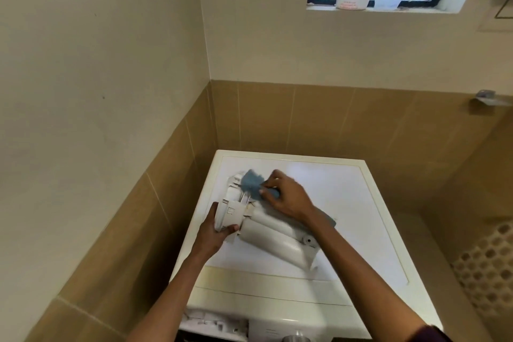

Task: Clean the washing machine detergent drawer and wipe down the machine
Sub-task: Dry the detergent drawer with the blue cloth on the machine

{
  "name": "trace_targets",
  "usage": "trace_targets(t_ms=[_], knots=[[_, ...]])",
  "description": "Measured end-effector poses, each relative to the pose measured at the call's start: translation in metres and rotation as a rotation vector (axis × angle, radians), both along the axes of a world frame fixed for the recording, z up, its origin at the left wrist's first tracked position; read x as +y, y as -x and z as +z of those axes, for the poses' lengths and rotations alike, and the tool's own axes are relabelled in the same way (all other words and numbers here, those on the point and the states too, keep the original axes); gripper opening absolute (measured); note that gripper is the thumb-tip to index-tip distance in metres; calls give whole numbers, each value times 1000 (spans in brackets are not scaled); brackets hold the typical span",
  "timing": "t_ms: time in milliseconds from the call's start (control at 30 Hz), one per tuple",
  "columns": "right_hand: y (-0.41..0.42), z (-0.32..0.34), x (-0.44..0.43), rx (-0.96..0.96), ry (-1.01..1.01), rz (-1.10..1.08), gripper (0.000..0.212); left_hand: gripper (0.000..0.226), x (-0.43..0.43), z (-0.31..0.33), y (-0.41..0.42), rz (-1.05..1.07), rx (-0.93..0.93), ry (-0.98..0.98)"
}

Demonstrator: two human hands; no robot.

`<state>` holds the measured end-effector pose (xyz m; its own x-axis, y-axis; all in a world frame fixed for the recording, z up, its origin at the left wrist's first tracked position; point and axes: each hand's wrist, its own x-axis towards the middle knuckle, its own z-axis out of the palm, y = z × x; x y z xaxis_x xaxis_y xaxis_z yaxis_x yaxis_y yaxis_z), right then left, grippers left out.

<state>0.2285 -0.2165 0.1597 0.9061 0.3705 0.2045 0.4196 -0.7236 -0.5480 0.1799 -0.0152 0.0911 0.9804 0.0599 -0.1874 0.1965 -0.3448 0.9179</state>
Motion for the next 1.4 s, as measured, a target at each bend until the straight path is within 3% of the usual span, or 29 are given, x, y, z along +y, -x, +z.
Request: trace_targets(t_ms=[133,400,567,700,867,1000,1100,1200,1400], knots=[[-4,-5,21,29,144,64,45,76,4,-2,4,9,10,9],[-19,2,30,-81,361,62,30,74,6,0,10,-6,7,9],[-15,-3,30,17,118,159,25,70,10,-4,14,-19,10,-19],[-21,-4,27,152,-19,96,38,74,11,-1,13,-34,5,-20],[-33,-22,20,151,-105,-145,21,78,9,5,8,-60,10,-34],[-32,-20,15,84,-253,-535,25,82,12,5,8,-69,27,-50],[-31,-9,25,92,-377,-325,27,83,12,7,5,-77,38,-71],[-33,-10,47,231,-220,-85,35,83,12,8,3,-81,36,-78],[-32,-22,35,171,50,-111,33,83,12,12,5,-55,11,-87]])
